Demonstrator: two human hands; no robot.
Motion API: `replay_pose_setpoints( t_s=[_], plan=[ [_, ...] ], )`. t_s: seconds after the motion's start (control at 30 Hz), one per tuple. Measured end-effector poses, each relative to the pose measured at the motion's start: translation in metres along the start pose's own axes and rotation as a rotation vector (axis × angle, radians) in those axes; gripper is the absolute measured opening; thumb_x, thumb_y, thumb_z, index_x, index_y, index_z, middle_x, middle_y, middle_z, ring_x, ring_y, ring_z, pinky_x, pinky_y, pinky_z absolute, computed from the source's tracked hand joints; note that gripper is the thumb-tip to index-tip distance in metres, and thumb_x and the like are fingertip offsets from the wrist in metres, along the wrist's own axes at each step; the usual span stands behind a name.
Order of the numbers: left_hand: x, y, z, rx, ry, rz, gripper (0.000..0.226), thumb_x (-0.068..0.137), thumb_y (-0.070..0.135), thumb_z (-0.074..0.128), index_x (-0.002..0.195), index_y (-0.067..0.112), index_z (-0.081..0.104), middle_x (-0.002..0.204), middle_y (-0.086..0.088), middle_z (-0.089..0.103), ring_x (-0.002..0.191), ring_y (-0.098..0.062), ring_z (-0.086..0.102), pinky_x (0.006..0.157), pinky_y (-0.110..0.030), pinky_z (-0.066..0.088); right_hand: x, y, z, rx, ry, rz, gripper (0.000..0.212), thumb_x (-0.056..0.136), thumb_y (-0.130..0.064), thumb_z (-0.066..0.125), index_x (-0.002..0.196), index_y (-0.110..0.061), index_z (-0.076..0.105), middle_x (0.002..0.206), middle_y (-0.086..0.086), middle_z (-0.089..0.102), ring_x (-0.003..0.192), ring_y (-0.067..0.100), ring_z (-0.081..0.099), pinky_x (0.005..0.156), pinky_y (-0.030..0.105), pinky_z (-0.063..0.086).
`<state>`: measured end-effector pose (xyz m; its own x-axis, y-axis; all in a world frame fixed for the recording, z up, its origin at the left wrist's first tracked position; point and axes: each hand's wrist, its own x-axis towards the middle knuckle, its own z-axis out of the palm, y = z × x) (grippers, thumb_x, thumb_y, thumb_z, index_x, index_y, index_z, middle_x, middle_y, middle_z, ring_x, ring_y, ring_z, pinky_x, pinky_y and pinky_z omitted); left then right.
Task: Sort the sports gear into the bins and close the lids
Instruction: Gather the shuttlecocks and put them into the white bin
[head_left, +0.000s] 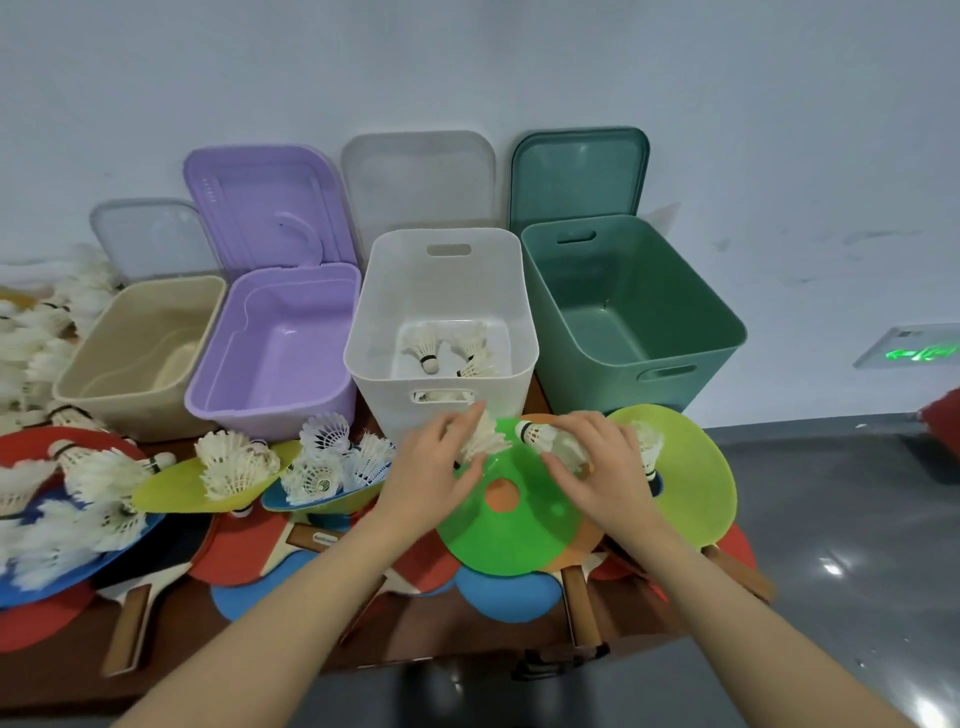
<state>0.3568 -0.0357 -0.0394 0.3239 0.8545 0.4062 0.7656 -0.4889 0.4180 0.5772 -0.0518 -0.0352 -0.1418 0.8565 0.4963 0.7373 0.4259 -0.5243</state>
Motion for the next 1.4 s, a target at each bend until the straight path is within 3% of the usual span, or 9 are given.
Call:
replay_pose_setpoints(
  t_s=[0.33, 0.53, 0.63, 0.77, 0.9, 1.03, 1.2, 1.33, 1.4],
  plan=[
    [0.084, -0.009, -0.063, 0.051, 0.243, -0.014, 0.052, 0.083, 0.023, 0.058, 0.133, 0.014, 0.047, 0.105, -0.013, 0.057, 0.085, -0.029, 0.058, 0.073, -0.038, 0.049, 0.083, -0.031, -0.013, 0.126, 0.201, -0.039, 0.029, 0.078, -0.035, 0.062, 0.097, -0.014, 0.060, 0.101, -0.010, 0.055, 0.094, 0.003, 0.049, 0.087, 0.014, 0.030],
    [0.112, -0.026, -0.066, 0.124, 0.114, -0.186, 0.059, 0.082, 0.008, 0.064, 0.137, 0.013, 0.043, 0.116, -0.017, 0.055, 0.090, -0.039, 0.059, 0.072, -0.043, 0.049, 0.123, -0.030, 0.004, 0.088, 0.126, 0.038, 0.030, 0.076, -0.020, 0.074, 0.100, -0.009, 0.058, 0.102, -0.001, 0.056, 0.091, 0.012, 0.051, 0.081, 0.033, 0.040],
    [0.115, -0.034, -0.063, 0.195, 0.010, -0.233, 0.058, 0.088, 0.020, 0.059, 0.141, 0.013, 0.035, 0.130, -0.017, 0.048, 0.109, -0.038, 0.051, 0.087, -0.042, 0.042, 0.132, -0.024, 0.015, 0.018, 0.034, 0.100, 0.037, 0.078, -0.024, 0.074, 0.108, -0.009, 0.058, 0.109, 0.003, 0.058, 0.098, 0.022, 0.056, 0.087, 0.036, 0.041],
    [0.106, -0.036, -0.060, 0.294, -0.080, -0.220, 0.053, 0.094, 0.031, 0.048, 0.143, 0.018, 0.032, 0.146, -0.010, 0.035, 0.131, -0.027, 0.035, 0.104, -0.036, 0.028, 0.128, -0.011, 0.023, -0.084, -0.111, 0.125, 0.042, 0.082, -0.035, 0.068, 0.118, -0.016, 0.056, 0.123, -0.001, 0.055, 0.115, 0.018, 0.050, 0.095, 0.032, 0.030],
    [0.098, -0.025, -0.055, 0.266, -0.064, -0.152, 0.046, 0.093, 0.026, 0.050, 0.136, 0.012, 0.043, 0.139, -0.008, 0.045, 0.126, -0.027, 0.041, 0.101, -0.036, 0.030, 0.109, -0.003, 0.019, -0.100, -0.116, 0.108, 0.036, 0.086, -0.036, 0.063, 0.118, -0.020, 0.058, 0.124, -0.004, 0.054, 0.119, 0.015, 0.046, 0.091, 0.025, 0.021],
    [0.093, -0.004, -0.045, 0.214, -0.022, -0.053, 0.042, 0.087, 0.028, 0.047, 0.124, 0.010, 0.056, 0.123, -0.008, 0.058, 0.113, -0.028, 0.053, 0.094, -0.039, 0.039, 0.091, -0.002, 0.002, -0.052, 0.001, 0.082, 0.025, 0.085, -0.032, 0.059, 0.105, -0.018, 0.064, 0.107, -0.003, 0.060, 0.101, 0.019, 0.053, 0.084, 0.029, 0.028],
    [0.085, 0.032, -0.025, 0.150, -0.003, 0.037, 0.041, 0.083, 0.028, 0.046, 0.118, 0.012, 0.059, 0.113, -0.004, 0.061, 0.104, -0.026, 0.055, 0.087, -0.040, 0.041, 0.056, 0.015, -0.030, -0.040, 0.107, 0.068, 0.028, 0.086, -0.035, 0.050, 0.096, -0.015, 0.066, 0.094, -0.001, 0.062, 0.089, 0.020, 0.057, 0.076, 0.034, 0.041],
    [0.070, 0.053, -0.001, 0.110, -0.059, 0.068, 0.038, 0.085, 0.024, 0.051, 0.121, 0.013, 0.058, 0.116, -0.002, 0.060, 0.110, -0.022, 0.052, 0.091, -0.036, 0.037, 0.023, 0.050, -0.047, -0.092, 0.100, 0.184, 0.018, 0.084, -0.026, 0.065, 0.098, -0.015, 0.066, 0.093, -0.001, 0.062, 0.088, 0.024, 0.059, 0.076, 0.039, 0.046],
    [0.059, 0.058, 0.011, 0.108, -0.097, 0.067, 0.040, 0.085, 0.025, 0.050, 0.123, 0.014, 0.057, 0.118, -0.001, 0.059, 0.111, -0.021, 0.051, 0.092, -0.034, 0.035, 0.008, 0.066, -0.049, -0.138, 0.020, 0.298, 0.026, 0.081, -0.023, 0.071, 0.105, -0.015, 0.066, 0.100, 0.002, 0.062, 0.095, 0.026, 0.057, 0.081, 0.035, 0.042]
  ],
)
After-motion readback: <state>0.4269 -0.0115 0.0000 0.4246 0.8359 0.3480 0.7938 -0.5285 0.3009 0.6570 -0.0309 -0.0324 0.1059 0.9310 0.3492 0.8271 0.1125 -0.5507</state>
